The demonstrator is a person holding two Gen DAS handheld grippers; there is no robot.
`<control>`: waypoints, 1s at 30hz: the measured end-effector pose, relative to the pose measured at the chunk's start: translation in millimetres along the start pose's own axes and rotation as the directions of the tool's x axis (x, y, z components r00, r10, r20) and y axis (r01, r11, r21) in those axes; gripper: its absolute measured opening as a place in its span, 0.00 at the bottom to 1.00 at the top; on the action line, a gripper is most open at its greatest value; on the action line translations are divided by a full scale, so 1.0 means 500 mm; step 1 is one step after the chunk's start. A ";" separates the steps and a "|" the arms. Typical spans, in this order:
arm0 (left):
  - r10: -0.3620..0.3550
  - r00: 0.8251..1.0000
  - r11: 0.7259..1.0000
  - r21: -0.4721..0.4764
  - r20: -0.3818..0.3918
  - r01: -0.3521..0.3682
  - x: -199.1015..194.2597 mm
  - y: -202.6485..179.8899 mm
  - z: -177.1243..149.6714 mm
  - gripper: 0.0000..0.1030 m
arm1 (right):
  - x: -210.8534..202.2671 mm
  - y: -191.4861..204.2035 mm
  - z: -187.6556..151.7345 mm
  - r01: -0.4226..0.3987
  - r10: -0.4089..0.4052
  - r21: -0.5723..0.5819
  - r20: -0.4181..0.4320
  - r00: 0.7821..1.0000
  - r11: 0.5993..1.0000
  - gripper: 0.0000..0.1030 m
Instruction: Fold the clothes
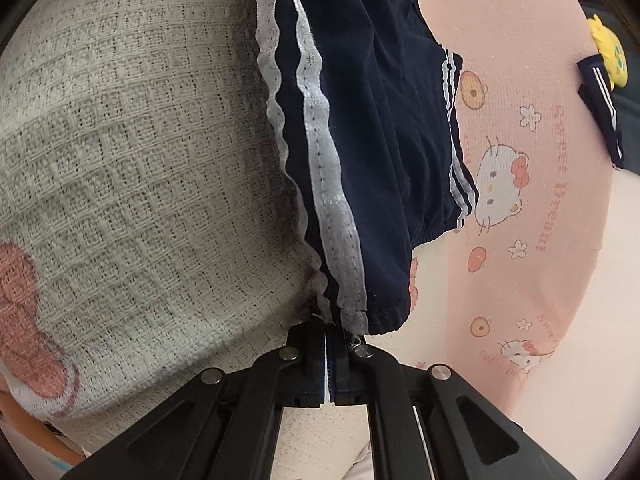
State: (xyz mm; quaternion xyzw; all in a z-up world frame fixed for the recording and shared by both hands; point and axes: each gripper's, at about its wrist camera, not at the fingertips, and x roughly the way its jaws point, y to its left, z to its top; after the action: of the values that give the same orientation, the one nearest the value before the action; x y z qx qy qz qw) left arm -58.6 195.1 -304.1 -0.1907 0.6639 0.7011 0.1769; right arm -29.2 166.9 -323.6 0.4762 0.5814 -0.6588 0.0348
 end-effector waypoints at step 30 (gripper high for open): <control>-0.112 0.994 0.994 0.001 0.005 0.112 -0.013 -0.061 0.001 0.01 | -0.054 -0.030 0.004 0.015 -0.012 -0.010 0.236 0.972 1.000 0.56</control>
State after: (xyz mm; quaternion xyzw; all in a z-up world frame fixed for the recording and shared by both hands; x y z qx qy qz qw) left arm -37.9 197.2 -327.2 -0.2257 0.6520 0.6904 0.2177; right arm -24.6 156.6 -294.8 0.3904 0.5802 -0.7075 0.1018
